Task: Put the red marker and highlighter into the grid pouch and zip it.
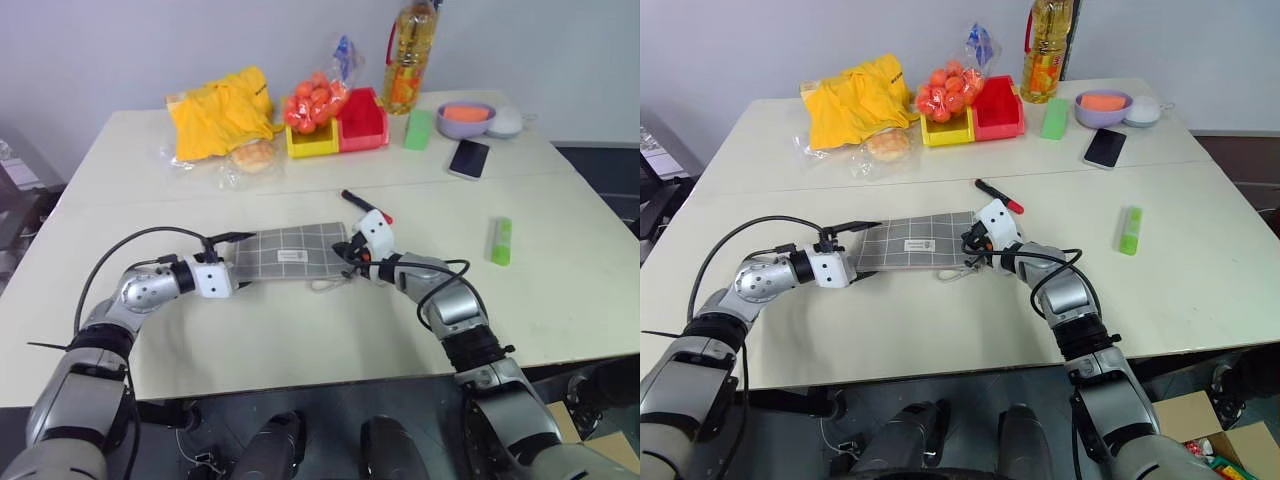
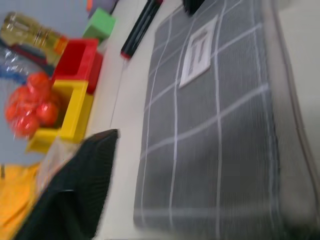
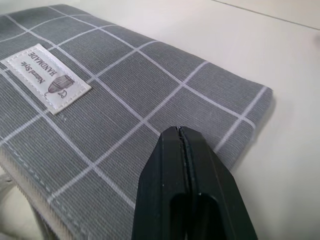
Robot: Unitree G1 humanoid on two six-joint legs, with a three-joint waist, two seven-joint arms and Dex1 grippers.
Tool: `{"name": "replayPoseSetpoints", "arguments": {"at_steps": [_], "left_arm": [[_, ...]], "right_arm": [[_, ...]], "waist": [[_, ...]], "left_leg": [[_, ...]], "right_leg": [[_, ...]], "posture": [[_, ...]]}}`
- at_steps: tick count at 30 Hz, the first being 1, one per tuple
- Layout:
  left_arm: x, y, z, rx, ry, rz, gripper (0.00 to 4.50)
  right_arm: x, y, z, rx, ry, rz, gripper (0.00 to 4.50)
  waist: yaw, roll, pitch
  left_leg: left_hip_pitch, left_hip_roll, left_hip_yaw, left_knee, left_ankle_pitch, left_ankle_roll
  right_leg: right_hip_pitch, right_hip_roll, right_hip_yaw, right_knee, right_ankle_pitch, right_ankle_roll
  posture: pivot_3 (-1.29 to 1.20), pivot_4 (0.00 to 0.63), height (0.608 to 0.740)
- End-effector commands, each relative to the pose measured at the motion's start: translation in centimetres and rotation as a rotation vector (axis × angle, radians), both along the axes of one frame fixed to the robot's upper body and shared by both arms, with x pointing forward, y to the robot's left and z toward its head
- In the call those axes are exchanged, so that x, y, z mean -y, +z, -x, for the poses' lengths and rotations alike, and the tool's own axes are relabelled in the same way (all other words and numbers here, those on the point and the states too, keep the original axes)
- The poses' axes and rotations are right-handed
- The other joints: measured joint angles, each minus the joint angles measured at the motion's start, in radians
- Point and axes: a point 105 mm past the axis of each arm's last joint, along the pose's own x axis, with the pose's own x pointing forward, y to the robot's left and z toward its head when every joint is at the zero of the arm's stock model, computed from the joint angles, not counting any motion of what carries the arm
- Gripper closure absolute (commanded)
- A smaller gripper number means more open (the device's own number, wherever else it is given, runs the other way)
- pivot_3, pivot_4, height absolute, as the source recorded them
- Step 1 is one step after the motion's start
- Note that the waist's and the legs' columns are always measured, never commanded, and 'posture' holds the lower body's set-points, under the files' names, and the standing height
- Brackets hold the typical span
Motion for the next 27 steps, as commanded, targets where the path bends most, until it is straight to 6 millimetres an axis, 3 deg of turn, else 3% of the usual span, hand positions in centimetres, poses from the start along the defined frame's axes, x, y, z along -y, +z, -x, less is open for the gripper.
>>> {"name": "replayPoseSetpoints", "arguments": {"at_steps": [1, 3, 5, 10, 13, 17, 23, 24, 27], "left_arm": [[0.1, 0.8, -0.1, 0.041, -0.019, 0.013, 2.37], [0.1, 0.6, -0.1, 0.035, -0.022, 0.008, 3.58], [-0.2, 0.5, -0.2, 0.025, -0.004, 0.021, 4.42], [-1.1, 0.7, -0.3, 0.005, 0.055, 0.095, 4.42], [-1.6, 0.9, -0.6, -0.046, 0.126, 0.199, 4.42], [-1.2, 1.8, 0.0, -0.109, 0.183, 0.359, 4.50], [0.1, 2.0, 1.6, -0.185, 0.319, 0.538, 4.50], [0.6, 1.9, 1.8, -0.192, 0.338, 0.555, 4.50], [1.7, 2.0, 2.2, -0.196, 0.368, 0.582, 4.50]], "right_arm": [[0.8, 0.3, 0.0, 0.010, -0.029, 0.008, 4.50], [0.8, 0.3, 0.0, 0.014, -0.031, 0.008, 4.50], [0.8, 0.6, 0.0, 0.023, -0.033, 0.002, 4.50], [1.1, 2.3, -0.4, 0.093, -0.047, -0.025, 4.50], [2.1, 4.7, -0.7, 0.173, -0.059, -0.046, 4.50], [3.6, 6.8, 0.1, 0.183, -0.045, -0.076, 3.21], [5.1, 8.2, 1.0, 0.158, -0.084, -0.127, 0.26], [4.8, 7.9, 1.2, 0.132, -0.086, -0.135, 0.05], [4.1, 7.1, 1.8, 0.071, -0.078, -0.159, 0.05]], "waist": [[-0.002, 0.000, 0.000], [-0.001, 0.000, 0.000], [0.000, 0.000, 0.000], [-0.003, 0.000, 0.000], [-0.004, 0.000, 0.000], [-0.008, 0.000, 0.000], [-0.005, 0.000, 0.000], [-0.003, 0.000, 0.000], [0.001, 0.000, 0.000]], "left_leg": [[-0.001, 0.000, 0.000, 0.000, 0.000, 0.000], [-0.001, 0.000, 0.000, 0.000, 0.000, 0.000], [-0.001, 0.000, 0.000, 0.001, 0.000, 0.000], [-0.001, 0.000, 0.000, 0.001, 0.000, 0.000], [-0.001, 0.000, 0.001, 0.001, 0.000, 0.000], [-0.001, 0.000, 0.001, 0.001, 0.000, 0.000], [-0.001, 0.001, 0.001, 0.001, 0.000, 0.000], [-0.001, 0.001, 0.001, 0.001, 0.000, 0.000], [-0.001, 0.001, 0.001, 0.001, 0.000, -0.001]], "right_leg": [[0.000, 0.000, 0.000, 0.001, 0.000, 0.000], [0.000, 0.000, 0.000, 0.001, 0.000, 0.000], [-0.001, 0.000, 0.000, 0.001, 0.000, 0.000], [-0.001, 0.000, 0.001, 0.003, 0.000, 0.000], [-0.001, 0.000, 0.002, 0.004, 0.000, 0.000], [-0.003, 0.000, 0.003, 0.005, -0.001, 0.001], [-0.003, 0.001, 0.004, 0.005, -0.001, 0.000], [-0.003, 0.001, 0.004, 0.006, -0.001, 0.000], [-0.002, 0.001, 0.005, 0.006, -0.001, 0.000]], "posture": [[0.00, 0.150, 0.740], [0.00, 0.150, 0.740], [0.00, 0.150, 0.740], [0.00, 0.150, 0.740], [0.00, 0.150, 0.740], [0.00, 0.150, 0.740], [0.00, 0.150, 0.740], [0.00, 0.150, 0.740], [0.00, 0.150, 0.740]]}}
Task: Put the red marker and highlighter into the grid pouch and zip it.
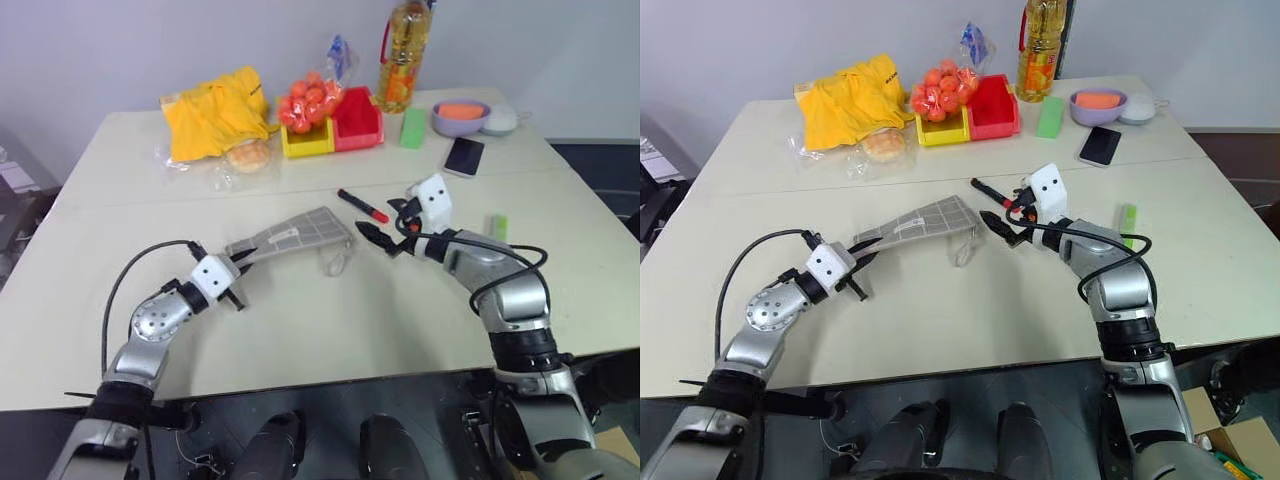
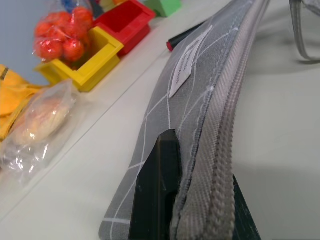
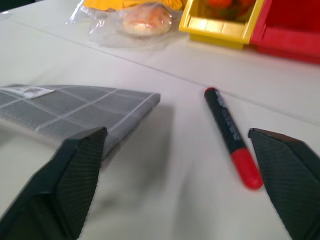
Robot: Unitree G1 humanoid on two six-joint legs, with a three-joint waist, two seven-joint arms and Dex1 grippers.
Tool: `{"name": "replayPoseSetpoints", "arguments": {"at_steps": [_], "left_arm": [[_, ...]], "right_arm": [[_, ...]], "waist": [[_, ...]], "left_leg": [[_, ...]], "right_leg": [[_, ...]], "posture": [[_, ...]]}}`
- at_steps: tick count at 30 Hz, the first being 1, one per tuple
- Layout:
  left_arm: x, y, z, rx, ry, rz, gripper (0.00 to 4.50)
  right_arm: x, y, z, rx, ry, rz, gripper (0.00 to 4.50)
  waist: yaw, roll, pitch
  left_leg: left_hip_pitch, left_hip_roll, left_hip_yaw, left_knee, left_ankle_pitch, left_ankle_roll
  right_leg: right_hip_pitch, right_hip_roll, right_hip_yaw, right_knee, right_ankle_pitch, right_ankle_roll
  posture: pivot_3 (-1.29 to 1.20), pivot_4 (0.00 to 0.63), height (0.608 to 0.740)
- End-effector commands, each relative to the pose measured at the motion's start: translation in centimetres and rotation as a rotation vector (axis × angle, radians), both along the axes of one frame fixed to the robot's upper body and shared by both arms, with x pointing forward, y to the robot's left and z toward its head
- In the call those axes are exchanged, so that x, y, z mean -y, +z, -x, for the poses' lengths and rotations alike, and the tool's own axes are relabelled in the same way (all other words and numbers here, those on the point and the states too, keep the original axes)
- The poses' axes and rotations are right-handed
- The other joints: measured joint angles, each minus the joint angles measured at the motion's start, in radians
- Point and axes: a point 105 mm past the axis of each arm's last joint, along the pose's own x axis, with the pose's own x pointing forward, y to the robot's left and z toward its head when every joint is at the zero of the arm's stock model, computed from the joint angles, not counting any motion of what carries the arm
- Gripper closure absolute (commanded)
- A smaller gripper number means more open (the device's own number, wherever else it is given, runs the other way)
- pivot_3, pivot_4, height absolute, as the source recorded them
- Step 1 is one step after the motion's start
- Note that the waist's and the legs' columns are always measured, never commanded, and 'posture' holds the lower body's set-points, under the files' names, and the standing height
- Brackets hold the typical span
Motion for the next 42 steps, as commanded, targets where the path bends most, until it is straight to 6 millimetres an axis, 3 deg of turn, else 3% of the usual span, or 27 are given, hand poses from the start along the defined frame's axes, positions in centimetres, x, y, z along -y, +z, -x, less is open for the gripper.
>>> {"name": "replayPoseSetpoints", "arguments": {"at_steps": [1, 10, 11, 13, 20, 25, 35, 40, 42], "left_arm": [[0.7, 1.7, 0.1, 0.040, 0.042, 0.021, 4.50], [3.3, 2.1, 0.4, 0.030, 0.033, 0.057, 4.50], [3.4, 2.1, 0.5, 0.030, 0.031, 0.057, 4.50], [3.6, 2.0, 0.5, 0.030, 0.025, 0.050, 4.50], [3.8, 1.7, 0.7, 0.027, 0.021, 0.039, 4.50], [4.2, 1.6, 0.5, 0.024, 0.024, 0.036, 4.50], [6.2, 1.5, 0.4, 0.000, 0.008, 0.070, 4.50], [6.5, 1.9, 0.1, -0.008, 0.023, 0.114, 4.50], [6.6, 2.0, 0.0, -0.007, 0.026, 0.120, 4.50]], "right_arm": [[-1.1, 0.7, 0.9, -0.002, 0.033, -0.045, 0.05], [-2.6, -0.3, 0.7, -0.068, 0.007, -0.108, 0.05], [-2.7, -0.3, 0.6, -0.068, 0.004, -0.113, 0.27], [-2.8, -0.3, 0.4, -0.069, 0.000, -0.119, 0.84], [-2.8, -0.1, 0.2, -0.060, 0.005, -0.127, 4.41], [-4.5, -0.2, 1.4, -0.036, 0.101, -0.061, 4.47], [-11.8, 0.4, 6.4, 0.038, 0.463, 0.085, 4.47], [-14.1, 0.3, 8.8, 0.025, 0.621, 0.103, 4.47], [-14.2, 0.3, 8.9, 0.026, 0.624, 0.105, 4.47]], "waist": [[0.002, 0.000, 0.000], [0.005, 0.000, 0.000], [0.005, 0.000, 0.000], [0.004, 0.000, 0.000], [0.004, 0.000, 0.000], [0.004, 0.000, 0.000], [0.005, 0.000, 0.000], [0.007, 0.000, 0.000], [0.007, 0.000, 0.000]], "left_leg": [[0.000, 0.000, 0.000, 0.000, 0.000, 0.000], [0.000, 0.000, 0.001, 0.000, 0.000, 0.000], [0.000, 0.000, 0.001, 0.000, 0.000, 0.000], [0.000, 0.000, 0.001, 0.000, 0.000, 0.000], [0.000, 0.000, 0.001, 0.000, 0.000, 0.000], [0.000, 0.000, 0.001, 0.000, 0.000, -0.001], [0.000, 0.000, 0.001, 0.000, 0.000, -0.001], [0.000, 0.000, 0.000, 0.000, 0.000, 0.000], [0.000, 0.000, 0.000, 0.000, 0.000, -0.001]], "right_leg": [[0.000, 0.000, 0.000, 0.000, 0.000, 0.000], [0.000, 0.000, 0.000, 0.000, 0.000, 0.000], [0.000, 0.000, 0.000, 0.000, 0.000, 0.000], [0.000, 0.000, 0.000, 0.000, 0.000, 0.000], [0.000, 0.000, 0.000, 0.000, 0.000, 0.000], [0.000, 0.000, 0.000, 0.000, 0.000, 0.000], [0.000, 0.000, 0.000, -0.001, 0.000, 0.000], [0.000, 0.000, -0.001, -0.001, 0.000, 0.000], [0.000, 0.000, -0.001, -0.001, 0.000, 0.000]], "posture": [[0.00, 0.150, 0.740], [0.00, 0.150, 0.740], [0.00, 0.150, 0.740], [0.00, 0.150, 0.740], [0.00, 0.150, 0.740], [0.00, 0.150, 0.740], [0.00, 0.150, 0.740], [0.00, 0.150, 0.740], [0.00, 0.150, 0.740]]}}
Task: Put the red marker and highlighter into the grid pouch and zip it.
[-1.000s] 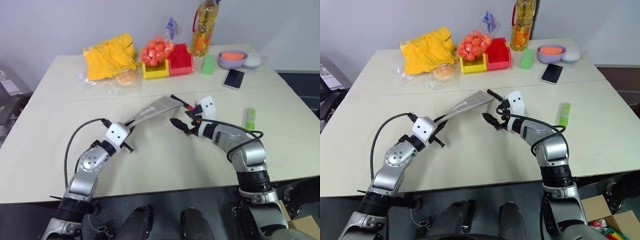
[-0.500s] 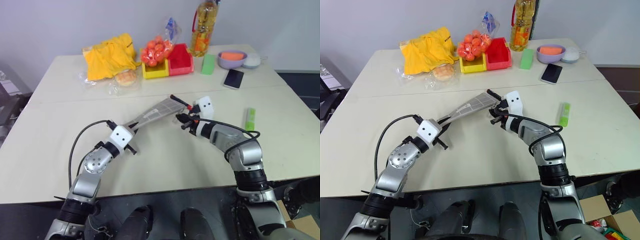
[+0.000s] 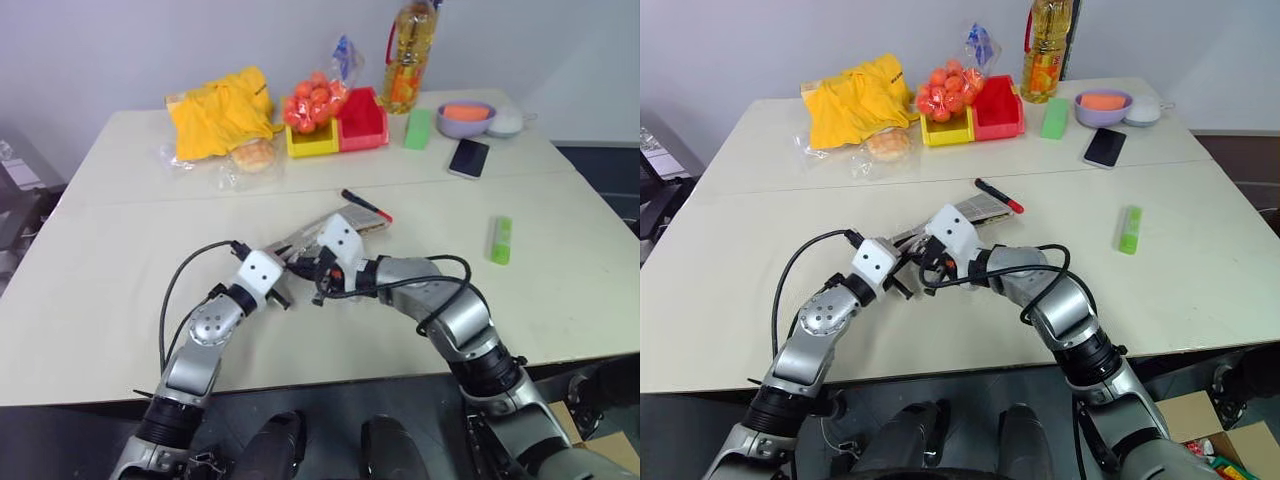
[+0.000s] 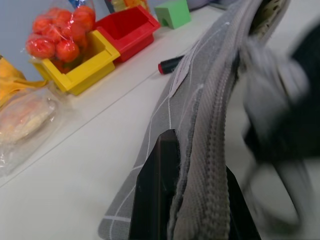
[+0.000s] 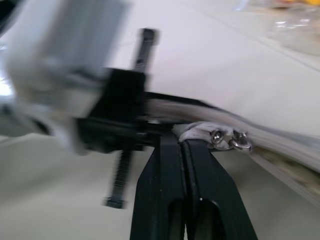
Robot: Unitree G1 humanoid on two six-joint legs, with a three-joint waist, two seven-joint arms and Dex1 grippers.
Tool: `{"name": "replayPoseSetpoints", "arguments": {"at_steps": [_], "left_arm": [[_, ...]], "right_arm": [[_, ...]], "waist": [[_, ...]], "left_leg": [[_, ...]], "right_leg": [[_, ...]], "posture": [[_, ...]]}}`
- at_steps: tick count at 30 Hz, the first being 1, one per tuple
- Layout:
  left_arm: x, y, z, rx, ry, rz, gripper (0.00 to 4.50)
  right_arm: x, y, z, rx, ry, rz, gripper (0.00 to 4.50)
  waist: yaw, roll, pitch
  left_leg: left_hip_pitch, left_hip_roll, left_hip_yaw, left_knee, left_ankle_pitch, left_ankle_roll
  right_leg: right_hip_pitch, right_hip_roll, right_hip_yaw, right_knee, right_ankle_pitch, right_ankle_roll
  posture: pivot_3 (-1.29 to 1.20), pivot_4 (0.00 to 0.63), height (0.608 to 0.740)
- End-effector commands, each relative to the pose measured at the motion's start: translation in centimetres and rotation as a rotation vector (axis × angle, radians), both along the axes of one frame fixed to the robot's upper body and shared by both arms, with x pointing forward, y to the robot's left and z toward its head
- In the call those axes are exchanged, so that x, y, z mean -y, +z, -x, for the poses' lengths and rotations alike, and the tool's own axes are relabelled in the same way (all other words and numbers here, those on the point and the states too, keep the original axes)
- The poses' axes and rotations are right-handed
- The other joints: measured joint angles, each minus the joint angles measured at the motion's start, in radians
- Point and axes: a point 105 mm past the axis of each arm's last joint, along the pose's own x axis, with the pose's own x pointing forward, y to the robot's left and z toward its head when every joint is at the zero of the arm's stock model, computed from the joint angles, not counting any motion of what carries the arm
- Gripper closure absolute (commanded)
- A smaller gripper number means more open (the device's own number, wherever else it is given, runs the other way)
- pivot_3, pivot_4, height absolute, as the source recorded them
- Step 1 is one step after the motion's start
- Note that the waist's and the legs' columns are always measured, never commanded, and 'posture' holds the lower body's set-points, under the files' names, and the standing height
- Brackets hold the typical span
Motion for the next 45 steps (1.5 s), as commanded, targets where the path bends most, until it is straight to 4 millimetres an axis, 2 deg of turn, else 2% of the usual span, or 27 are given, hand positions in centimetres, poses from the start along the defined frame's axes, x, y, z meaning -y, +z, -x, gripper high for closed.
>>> {"name": "replayPoseSetpoints", "arguments": {"at_steps": [1, 3, 6, 8, 10, 11, 15, 17, 21, 26, 29, 30, 33, 35, 36, 40, 45], "left_arm": [[0.3, 1.6, -0.2, 0.045, 0.004, 0.021, 4.50], [0.1, 1.6, -0.3, 0.046, 0.017, 0.022, 4.50], [-1.3, 1.6, -0.7, 0.054, 0.080, 0.002, 4.50], [-2.5, 1.7, -1.0, 0.061, 0.135, -0.010, 4.50], [-4.2, 1.9, -1.3, 0.077, 0.216, -0.027, 4.50], [-4.8, 2.1, -1.4, 0.083, 0.242, -0.031, 4.50], [-7.0, 2.4, -1.6, 0.107, 0.352, -0.057, 4.50], [-7.2, 2.3, -1.7, 0.102, 0.368, -0.062, 4.50], [-6.9, 1.5, -2.0, 0.067, 0.376, -0.087, 4.50], [-6.0, 0.8, -2.1, 0.033, 0.357, -0.090, 4.50], [-5.6, 0.7, -1.9, 0.027, 0.344, -0.093, 4.50], [-5.6, 0.7, -1.9, 0.024, 0.345, -0.091, 4.50], [-5.5, 0.6, -1.9, 0.017, 0.346, -0.090, 4.50], [-5.5, 0.5, -1.9, 0.014, 0.344, -0.088, 4.50], [-5.4, 0.5, -1.9, 0.012, 0.342, -0.085, 4.50], [-5.1, 0.8, -2.1, 0.013, 0.323, -0.069, 4.50], [-4.0, 1.4, -2.6, 0.025, 0.261, -0.045, 4.50]], "right_arm": [[-1.4, 1.9, 1.2, 0.052, 0.088, -0.038, 4.47], [-0.7, 2.1, 0.7, 0.046, 0.069, -0.040, 4.47], [1.7, 2.2, 0.1, 0.044, 0.036, -0.027, 3.66], [3.7, 2.1, -1.2, 0.072, -0.053, 0.008, 2.69], [6.8, 1.8, -3.1, 0.081, -0.183, 0.037, 1.63], [7.8, 1.8, -3.7, 0.083, -0.224, 0.044, 1.63], [13.2, 1.8, -8.1, 0.074, -0.504, 0.035, 1.63], [14.7, 1.6, -9.9, 0.058, -0.594, 0.015, 1.63], [16.0, 0.6, -13.0, 0.059, -0.670, 0.032, 1.63], [16.1, -0.7, -14.9, 0.023, -0.688, 0.036, 1.63], [15.8, -1.4, -15.2, -0.012, -0.664, 0.026, 1.63], [15.7, -1.5, -15.3, -0.019, -0.657, 0.013, 1.87], [15.5, -1.4, -15.3, -0.015, -0.639, -0.003, 2.98], [15.5, -0.9, -15.3, 0.025, -0.628, -0.009, 4.00], [15.6, -0.4, -15.2, 0.055, -0.622, -0.010, 4.26], [15.8, 0.9, -13.6, 0.152, -0.550, 0.029, 4.26], [15.6, 2.8, -8.3, 0.281, -0.369, 0.109, 4.26]], "waist": [[0.000, 0.000, 0.000], [0.000, 0.000, 0.000], [0.001, 0.000, 0.000], [0.001, 0.000, 0.000], [0.001, 0.000, 0.000], [0.001, 0.000, 0.000], [-0.001, 0.000, 0.000], [0.000, 0.000, 0.000], [-0.004, 0.000, 0.000], [-0.005, 0.000, 0.000], [-0.004, 0.000, 0.000], [-0.004, 0.000, 0.000], [-0.006, 0.000, 0.000], [-0.006, 0.000, 0.000], [-0.006, 0.000, 0.000], [0.001, 0.000, 0.000], [0.002, 0.000, 0.000]], "left_leg": [[0.000, 0.000, 0.000, 0.000, 0.000, 0.000], [0.000, 0.000, 0.000, 0.000, 0.000, 0.000], [0.000, 0.000, 0.000, 0.000, 0.000, 0.000], [0.000, 0.000, 0.000, 0.000, 0.000, 0.000], [0.000, 0.000, 0.000, 0.000, 0.000, 0.000], [0.000, 0.000, 0.000, 0.000, 0.000, 0.000], [0.000, 0.000, 0.000, -0.001, 0.000, 0.000], [0.000, 0.000, 0.001, -0.001, 0.000, 0.000], [0.000, 0.000, 0.001, -0.001, 0.000, 0.000], [0.000, 0.000, 0.001, -0.001, 0.000, 0.000], [0.000, 0.000, 0.001, -0.001, 0.000, 0.000], [0.000, 0.000, 0.001, -0.001, 0.000, -0.001], [0.000, 0.000, 0.001, -0.001, 0.000, -0.001], [0.000, 0.000, 0.001, -0.001, 0.000, 0.000], [0.000, 0.000, 0.001, -0.001, 0.000, 0.000], [0.000, 0.000, 0.001, -0.001, 0.000, -0.001], [-0.001, 0.000, 0.001, 0.000, 0.000, 0.000]], "right_leg": [[0.000, 0.000, 0.000, 0.000, 0.000, 0.000], [0.000, 0.000, 0.000, 0.000, 0.000, 0.000], [0.000, 0.000, 0.000, 0.000, 0.000, 0.000], [0.000, 0.000, 0.000, 0.000, 0.000, 0.000], [0.000, 0.000, 0.000, 0.000, 0.000, 0.000], [0.000, 0.000, 0.000, 0.000, 0.000, 0.000], [0.000, 0.000, 0.000, 0.000, 0.000, 0.000], [0.000, 0.000, 0.000, 0.000, 0.000, 0.000], [0.000, 0.000, 0.000, 0.000, 0.000, 0.000], [0.000, 0.000, 0.000, 0.000, 0.000, 0.000], [0.000, 0.000, 0.000, -0.001, 0.000, 0.000], [0.000, 0.000, 0.001, 0.000, 0.000, 0.000], [0.000, 0.001, 0.001, 0.000, 0.000, 0.000], [0.000, 0.001, 0.001, 0.000, 0.000, 0.000], [0.000, 0.001, 0.001, 0.000, 0.000, 0.000], [0.000, 0.001, 0.001, 0.000, 0.000, 0.000], [0.000, 0.000, 0.001, -0.001, 0.000, 0.000]], "posture": [[0.00, 0.150, 0.740], [0.00, 0.150, 0.740], [0.00, 0.150, 0.740], [0.00, 0.150, 0.740], [0.00, 0.150, 0.740], [0.00, 0.150, 0.740], [0.00, 0.150, 0.740], [0.00, 0.150, 0.740], [0.00, 0.150, 0.740], [0.00, 0.150, 0.740], [0.00, 0.150, 0.740], [0.00, 0.150, 0.740], [0.00, 0.150, 0.740], [0.00, 0.150, 0.740], [0.00, 0.150, 0.740], [0.00, 0.150, 0.740], [0.00, 0.150, 0.740]]}}
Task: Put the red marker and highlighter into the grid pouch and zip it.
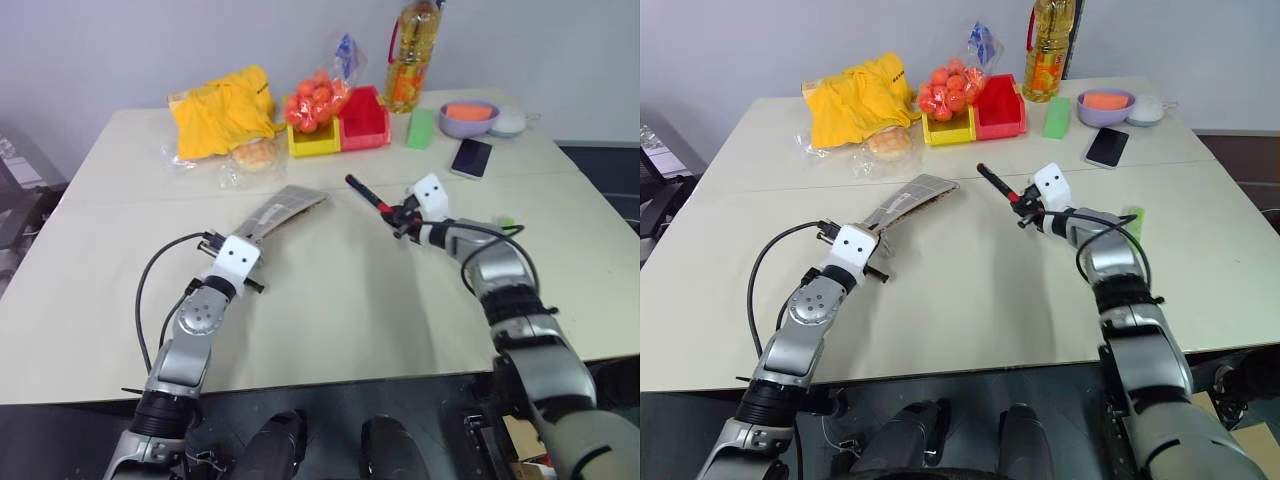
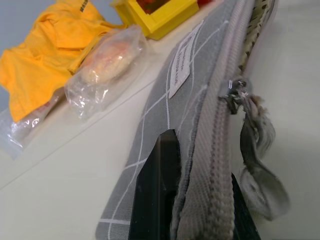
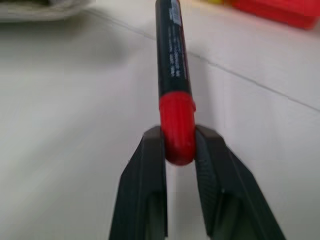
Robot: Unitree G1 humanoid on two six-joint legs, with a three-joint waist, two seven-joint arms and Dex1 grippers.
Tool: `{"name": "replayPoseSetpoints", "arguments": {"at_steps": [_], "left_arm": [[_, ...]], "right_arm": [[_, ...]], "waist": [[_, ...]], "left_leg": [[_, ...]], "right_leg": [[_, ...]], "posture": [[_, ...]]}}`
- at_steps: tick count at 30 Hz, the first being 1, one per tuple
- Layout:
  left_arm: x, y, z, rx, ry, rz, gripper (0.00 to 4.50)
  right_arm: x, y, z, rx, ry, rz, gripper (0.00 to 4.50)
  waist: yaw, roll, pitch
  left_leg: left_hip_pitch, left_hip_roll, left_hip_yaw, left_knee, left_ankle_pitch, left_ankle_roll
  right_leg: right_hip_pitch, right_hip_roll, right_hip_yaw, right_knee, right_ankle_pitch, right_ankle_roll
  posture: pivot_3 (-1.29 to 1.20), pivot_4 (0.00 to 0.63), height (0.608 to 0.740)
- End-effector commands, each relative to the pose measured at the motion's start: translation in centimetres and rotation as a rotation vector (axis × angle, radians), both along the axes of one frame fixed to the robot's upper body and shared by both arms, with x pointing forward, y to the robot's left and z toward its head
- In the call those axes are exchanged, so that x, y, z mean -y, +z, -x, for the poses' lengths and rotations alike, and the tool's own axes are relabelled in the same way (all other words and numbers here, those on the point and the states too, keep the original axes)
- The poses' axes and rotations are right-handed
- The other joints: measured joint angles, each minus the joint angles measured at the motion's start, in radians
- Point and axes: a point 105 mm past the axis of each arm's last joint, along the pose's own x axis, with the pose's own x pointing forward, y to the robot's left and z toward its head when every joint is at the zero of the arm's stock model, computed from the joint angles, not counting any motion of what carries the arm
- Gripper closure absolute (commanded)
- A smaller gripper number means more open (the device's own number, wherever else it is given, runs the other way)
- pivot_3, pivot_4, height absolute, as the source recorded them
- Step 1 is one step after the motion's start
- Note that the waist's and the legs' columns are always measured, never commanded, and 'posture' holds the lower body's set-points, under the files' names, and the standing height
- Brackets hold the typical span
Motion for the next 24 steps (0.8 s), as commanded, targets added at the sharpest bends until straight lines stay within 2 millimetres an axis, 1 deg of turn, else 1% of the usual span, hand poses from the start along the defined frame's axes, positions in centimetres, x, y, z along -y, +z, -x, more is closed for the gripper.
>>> {"name": "replayPoseSetpoints", "arguments": {"at_steps": [1, 3, 6, 13, 16, 24], "left_arm": [[1.2, 1.4, -0.3, 0.044, -0.065, 0.026, 4.50], [1.8, 1.5, -0.5, 0.043, -0.098, 0.032, 4.50], [2.4, 1.5, -0.6, 0.039, -0.129, 0.033, 4.50], [3.2, 1.5, -0.5, 0.042, -0.167, 0.036, 4.50], [3.3, 1.6, -0.5, 0.044, -0.164, 0.043, 4.50], [2.8, 1.4, -0.3, 0.041, -0.144, 0.044, 4.50]], "right_arm": [[-1.5, 3.5, 3.1, 0.098, 0.143, 0.029, 4.26], [-2.1, 4.0, 4.8, 0.102, 0.192, 0.040, 4.26], [-2.7, 4.2, 6.0, 0.089, 0.218, 0.039, 4.26], [-2.6, 3.6, 5.7, 0.061, 0.178, 0.053, 4.26], [-2.5, 3.3, 5.6, 0.055, 0.169, 0.065, 4.26], [-2.3, 3.3, 6.2, 0.050, 0.214, 0.073, 4.26]], "waist": [[-0.004, 0.000, 0.000], [-0.009, 0.000, 0.000], [-0.010, 0.000, 0.000], [-0.002, 0.000, 0.000], [-0.003, 0.000, 0.000], [-0.003, 0.000, 0.000]], "left_leg": [[0.000, 0.000, 0.000, 0.000, 0.000, 0.000], [0.000, 0.001, 0.000, 0.000, 0.000, 0.000], [0.000, 0.002, 0.001, 0.000, 0.000, 0.000], [0.000, 0.001, 0.001, 0.000, 0.000, 0.000], [0.000, 0.001, 0.001, 0.001, 0.000, 0.000], [0.000, 0.001, 0.001, 0.001, 0.000, 0.000]], "right_leg": [[0.000, 0.000, 0.000, 0.000, 0.000, 0.000], [0.000, 0.000, 0.000, 0.000, 0.000, 0.000], [0.000, 0.001, 0.000, 0.000, 0.000, 0.000], [0.001, 0.000, 0.000, 0.000, 0.000, 0.000], [0.001, 0.000, 0.000, 0.000, 0.000, 0.000], [0.001, 0.000, 0.000, 0.000, 0.000, 0.000]], "posture": [[0.00, 0.150, 0.740], [0.00, 0.150, 0.740], [0.00, 0.150, 0.740], [0.00, 0.150, 0.740], [0.00, 0.150, 0.740], [0.00, 0.150, 0.740]]}}
